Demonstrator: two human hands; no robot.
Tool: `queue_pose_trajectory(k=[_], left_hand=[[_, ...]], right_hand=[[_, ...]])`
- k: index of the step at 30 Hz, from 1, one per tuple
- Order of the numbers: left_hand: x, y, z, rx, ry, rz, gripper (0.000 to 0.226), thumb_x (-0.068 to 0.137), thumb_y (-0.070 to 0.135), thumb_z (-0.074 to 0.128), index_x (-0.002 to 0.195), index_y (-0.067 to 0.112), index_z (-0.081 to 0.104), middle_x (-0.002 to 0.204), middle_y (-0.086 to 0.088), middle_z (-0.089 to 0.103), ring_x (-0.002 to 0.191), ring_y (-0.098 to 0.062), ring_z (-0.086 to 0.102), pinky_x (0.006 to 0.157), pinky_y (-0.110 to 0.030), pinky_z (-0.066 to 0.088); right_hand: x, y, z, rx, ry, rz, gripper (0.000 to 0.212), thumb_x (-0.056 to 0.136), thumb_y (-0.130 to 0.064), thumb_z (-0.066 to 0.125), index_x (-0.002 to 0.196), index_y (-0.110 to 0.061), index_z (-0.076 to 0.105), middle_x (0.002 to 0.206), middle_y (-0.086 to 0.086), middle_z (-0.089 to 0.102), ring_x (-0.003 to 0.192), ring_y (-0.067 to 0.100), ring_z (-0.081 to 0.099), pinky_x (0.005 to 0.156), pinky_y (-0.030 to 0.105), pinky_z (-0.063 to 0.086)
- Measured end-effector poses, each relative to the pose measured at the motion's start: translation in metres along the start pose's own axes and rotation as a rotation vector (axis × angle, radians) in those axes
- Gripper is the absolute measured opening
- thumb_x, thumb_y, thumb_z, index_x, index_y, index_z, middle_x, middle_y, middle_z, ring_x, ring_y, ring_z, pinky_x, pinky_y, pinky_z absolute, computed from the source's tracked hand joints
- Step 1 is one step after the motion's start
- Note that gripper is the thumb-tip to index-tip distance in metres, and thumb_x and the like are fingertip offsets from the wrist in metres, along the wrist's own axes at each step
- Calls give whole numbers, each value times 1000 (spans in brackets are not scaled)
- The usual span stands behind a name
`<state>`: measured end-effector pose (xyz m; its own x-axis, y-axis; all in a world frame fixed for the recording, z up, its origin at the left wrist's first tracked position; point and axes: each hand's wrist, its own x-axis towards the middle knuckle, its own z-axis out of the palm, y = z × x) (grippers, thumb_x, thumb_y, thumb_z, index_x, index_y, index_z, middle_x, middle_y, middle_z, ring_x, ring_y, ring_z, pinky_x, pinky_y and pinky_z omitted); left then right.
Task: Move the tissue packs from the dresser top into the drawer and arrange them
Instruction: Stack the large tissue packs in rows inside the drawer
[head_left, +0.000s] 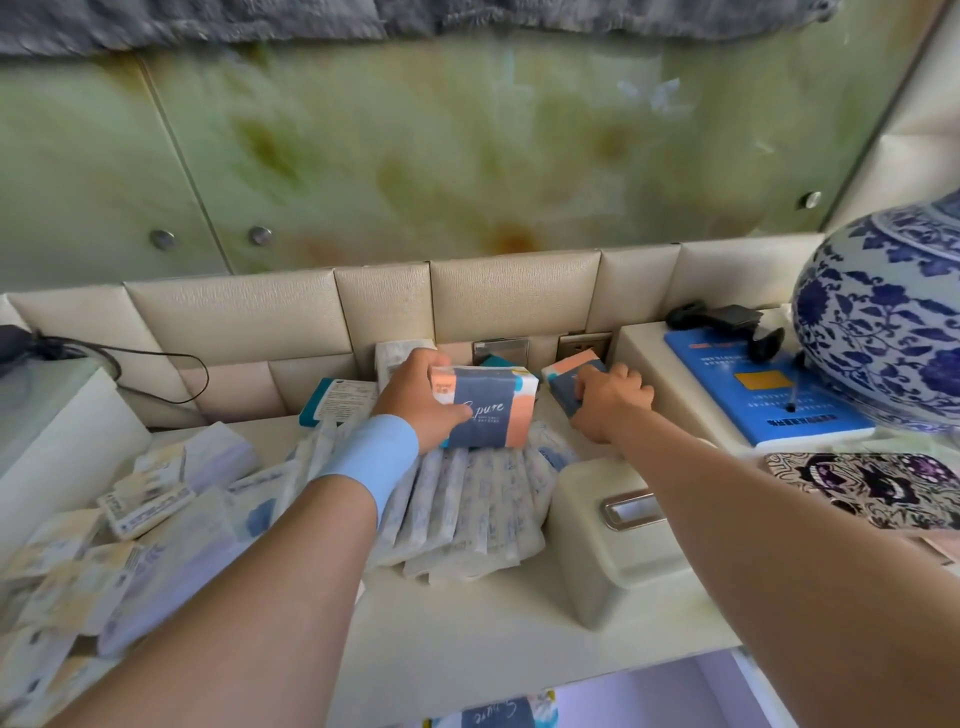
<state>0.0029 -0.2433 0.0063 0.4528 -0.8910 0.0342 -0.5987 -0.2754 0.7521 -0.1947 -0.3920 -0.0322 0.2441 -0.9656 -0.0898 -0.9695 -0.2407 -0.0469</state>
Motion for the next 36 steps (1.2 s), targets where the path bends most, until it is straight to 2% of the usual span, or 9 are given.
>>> queue_pose_trajectory(k=[4,7,13,17,22,25,28,33,36], left_hand=[[-4,1,-2,47,-15,4,55,81,21,78,122,27,42,118,-1,52,99,-20,56,61,-24,43],[-11,4,-10,101,-17,15,55,80,21,78,118,28,40,115,1,51,96,-19,55,61,-23,39],[-46,8,-49,211,-28,2,67,77,17,79,134,27,46,129,2,48,106,-19,52,92,-32,46],[-81,18,-80,286,-32,6,64,70,18,81,128,27,54,129,1,49,111,-22,55,97,-35,48],[-140,35,-107,290,-33,26,54,73,9,74,121,22,54,121,3,51,101,-16,53,83,-25,43],[-184,38,-109,318,-89,30,47,75,8,71,114,27,52,111,7,53,97,-17,55,79,-27,44],[-226,32,-103,355,-141,28,44,75,12,72,106,34,51,114,7,58,98,-18,57,84,-31,49],[-289,16,-88,452,-293,10,64,71,15,80,126,36,54,131,4,51,117,-22,54,94,-27,44],[-321,10,-72,503,-418,27,63,71,14,80,126,32,54,129,1,48,114,-24,55,89,-27,45]], right_hand=[[-5,-4,-8,129,76,0,75,73,-29,77,135,-29,35,134,10,41,127,31,37,100,49,36],[-16,-4,-25,212,155,-52,78,72,-25,78,136,-31,34,136,6,39,130,30,33,99,53,39],[-60,2,-60,402,307,-247,87,68,-29,78,143,-30,34,131,7,44,121,31,40,101,44,42],[-110,-10,-80,534,313,-405,93,63,-24,81,144,-27,34,131,8,40,120,27,43,103,38,44],[-184,-24,-97,624,251,-482,90,67,-26,81,143,-29,34,129,-2,37,118,17,41,99,27,42],[-227,-25,-103,636,187,-465,81,68,-32,83,137,-32,40,120,-9,37,110,13,45,90,24,44],[-267,-19,-102,620,100,-467,75,70,-32,83,133,-32,44,120,-6,39,109,13,47,84,22,44],[-325,-10,-82,609,-79,-415,61,75,-36,78,128,-33,49,125,-4,46,106,15,51,75,21,47],[-344,-3,-60,693,-330,-263,39,82,-40,67,117,-25,61,115,4,58,93,19,58,62,25,51]])
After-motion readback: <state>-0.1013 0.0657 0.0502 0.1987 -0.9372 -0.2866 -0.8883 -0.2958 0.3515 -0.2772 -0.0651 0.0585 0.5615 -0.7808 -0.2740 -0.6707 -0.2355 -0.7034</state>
